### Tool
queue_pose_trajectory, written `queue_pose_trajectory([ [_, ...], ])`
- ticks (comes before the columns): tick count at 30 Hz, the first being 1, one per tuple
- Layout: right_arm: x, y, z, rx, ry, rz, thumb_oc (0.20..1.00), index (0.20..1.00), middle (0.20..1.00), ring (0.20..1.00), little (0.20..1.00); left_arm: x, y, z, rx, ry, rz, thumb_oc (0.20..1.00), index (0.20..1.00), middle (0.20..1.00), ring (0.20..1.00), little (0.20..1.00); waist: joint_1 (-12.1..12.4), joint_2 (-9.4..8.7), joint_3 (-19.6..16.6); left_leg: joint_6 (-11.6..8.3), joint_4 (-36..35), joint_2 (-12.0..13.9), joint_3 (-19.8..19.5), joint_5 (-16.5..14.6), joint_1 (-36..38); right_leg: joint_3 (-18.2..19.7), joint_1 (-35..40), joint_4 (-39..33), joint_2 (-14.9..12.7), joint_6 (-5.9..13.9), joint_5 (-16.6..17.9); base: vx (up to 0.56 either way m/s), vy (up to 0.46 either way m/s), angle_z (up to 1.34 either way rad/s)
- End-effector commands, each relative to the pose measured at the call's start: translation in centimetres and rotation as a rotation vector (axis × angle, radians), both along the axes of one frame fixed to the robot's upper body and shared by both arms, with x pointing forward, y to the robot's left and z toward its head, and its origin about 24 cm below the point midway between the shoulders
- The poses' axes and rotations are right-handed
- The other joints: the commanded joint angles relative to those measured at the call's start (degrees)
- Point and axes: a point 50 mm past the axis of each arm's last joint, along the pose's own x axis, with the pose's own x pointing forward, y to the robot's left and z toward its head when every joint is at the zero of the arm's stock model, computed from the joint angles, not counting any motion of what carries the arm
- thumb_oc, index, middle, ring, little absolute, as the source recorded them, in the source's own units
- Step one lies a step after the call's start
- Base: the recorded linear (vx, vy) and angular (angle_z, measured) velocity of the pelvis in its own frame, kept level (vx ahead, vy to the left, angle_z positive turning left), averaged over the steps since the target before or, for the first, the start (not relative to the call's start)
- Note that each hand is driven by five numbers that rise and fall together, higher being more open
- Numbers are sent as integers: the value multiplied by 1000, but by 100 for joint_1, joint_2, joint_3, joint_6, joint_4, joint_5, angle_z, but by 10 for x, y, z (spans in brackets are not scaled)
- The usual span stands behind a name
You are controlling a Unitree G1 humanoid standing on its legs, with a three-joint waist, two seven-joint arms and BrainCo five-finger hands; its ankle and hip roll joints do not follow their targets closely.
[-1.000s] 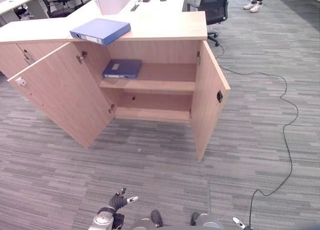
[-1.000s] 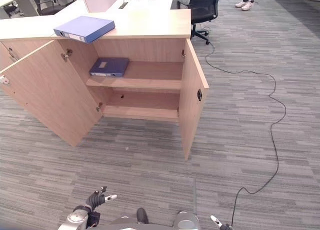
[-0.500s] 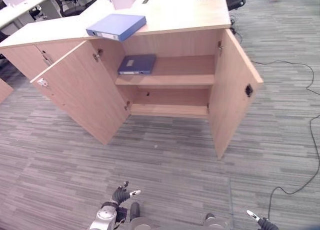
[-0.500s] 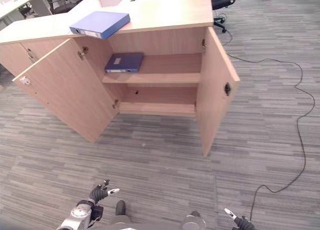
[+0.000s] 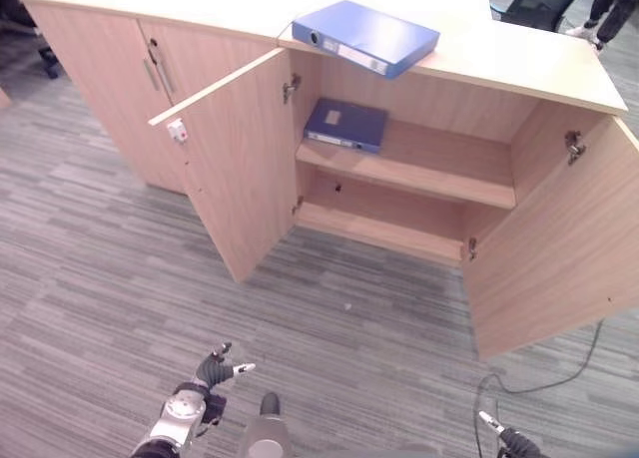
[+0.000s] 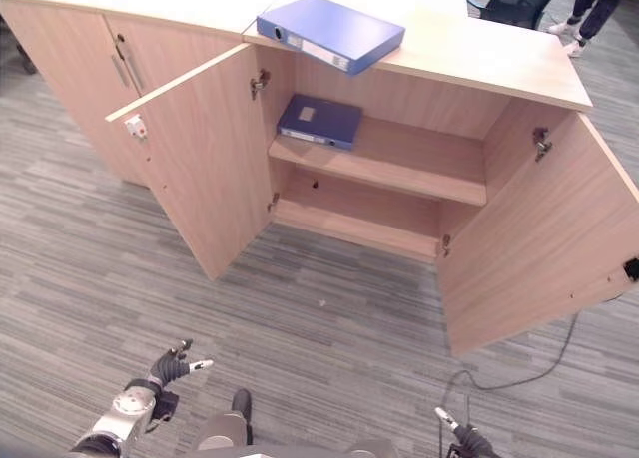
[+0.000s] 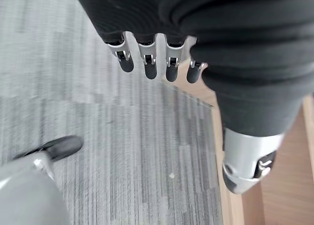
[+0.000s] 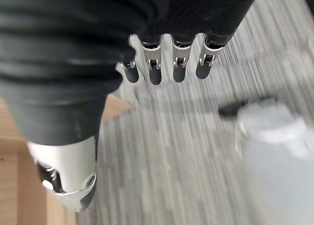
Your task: Put the empty folder in the office cabinet
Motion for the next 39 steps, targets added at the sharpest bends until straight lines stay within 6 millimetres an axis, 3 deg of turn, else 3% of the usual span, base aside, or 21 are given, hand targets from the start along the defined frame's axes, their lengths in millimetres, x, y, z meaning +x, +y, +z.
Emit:
queue_pose_trajectory([
  [1, 30, -51, 44, -167, -143, -16, 1000, 1000, 1000, 1000, 1000, 13, 3, 16, -45, -116, 34, 1000, 1000, 1000, 1000, 1000, -152, 431, 27, -408, -1452, 607, -201, 776, 583, -373, 16, 476, 565, 897, -1586, 179, 597, -29],
  [3, 42, -59, 57, -191, -213, -19, 1000, 1000, 1000, 1000, 1000, 14, 4, 17, -51, -129, 42, 1000, 1000, 1000, 1000, 1000, -238, 494, 61, -311, -1556, 434, -137, 706, 774, -539, -245, 412, 1284, 718, -2291, 165, 366, -21],
  [5, 57, -58, 65, -203, -286, 2, 1000, 1000, 1000, 1000, 1000, 16, 6, 19, -54, -143, 74, 1000, 1000, 1000, 1000, 1000, -313, 442, 127, -266, -1572, 212, -69, 586, 949, -667, -389, 22, 1897, 677, -2623, 154, 235, 0],
  [7, 73, -45, 72, -218, -363, 106, 1000, 1000, 1000, 1000, 1000, 7, 4, 14, -67, -128, 93, 1000, 1000, 1000, 1000, 1000, -292, 337, 63, -237, -1575, 16, -4, 478, 1062, -1151, -81, -649, 1870, 564, -2687, 113, 102, 4],
  [8, 72, -45, 72, -218, -362, 105, 1000, 1000, 1000, 1000, 1000, 7, 4, 14, -67, -128, 93, 1000, 1000, 1000, 1000, 1000, -295, 337, 64, -237, -1576, 17, -7, 478, 1065, -1156, -74, -655, 1871, 564, -2685, 89, 32, 8],
  [10, 79, -30, 73, -206, -412, 175, 1000, 1000, 1000, 1000, 1000, 6, 0, 11, -82, -135, 113, 1000, 1000, 1000, 1000, 1000, -400, 305, 35, -215, -1598, -57, -6, 462, 1110, -500, -40, -800, 2070, 608, -2654, 84, 5, 14],
  [11, 87, -15, 72, -187, -452, 231, 1000, 1000, 1000, 1000, 1000, 1, -3, 8, -98, -133, 140, 1000, 1000, 1000, 1000, 1000, -367, 311, 4, -221, -1619, -62, 110, 449, 1162, -517, 100, -999, 1984, 578, -2544, 66, -4, 10],
  [16, 79, 16, 53, -100, -434, 288, 1000, 1000, 1000, 1000, 1000, -8, -14, -1, -128, -103, 135, 1000, 1000, 1000, 1000, 1000, -404, 332, -136, -252, -1651, -85, 106, 383, 1310, -615, 479, -1425, 1931, 562, -2546, 59, -35, -5],
  [25, 75, 58, 39, 18, -451, 377, 1000, 1000, 1000, 1000, 1000, -21, -19, -7, -133, -64, 121, 1000, 1000, 1000, 1000, 1000, -447, 389, -274, -330, -1651, -41, 138, 327, 1488, -667, 920, -1936, 1911, 584, -2479, 49, -52, -1],
  [26, 79, 72, 41, 49, -483, 418, 1000, 1000, 1000, 1000, 1000, -24, -19, -9, -132, -57, 129, 1000, 1000, 1000, 1000, 1000, -447, 401, -288, -345, -1651, -34, 158, 329, 1515, -650, 973, -1981, 1908, 585, -2477, 35, -50, -8],
  [31, 106, 103, 64, 75, -624, 570, 1000, 1000, 1000, 1000, 1000, -24, -24, -9, -138, -59, 120, 1000, 1000, 1000, 1000, 1000, -436, 447, -303, -372, -1651, 7, 137, 341, 1562, -633, 1047, -1998, 1913, 549, -2517, 16, -34, -4],
  [39, 129, 122, 84, 63, -713, 679, 1000, 1000, 1000, 1000, 1000, -22, -29, -11, -137, -46, 91, 1000, 1000, 1000, 1000, 1000, -365, 484, -371, -461, -1640, 182, 89, 430, 1691, -659, 1148, -1952, 2068, 429, -2682, 30, -61, 2],
])
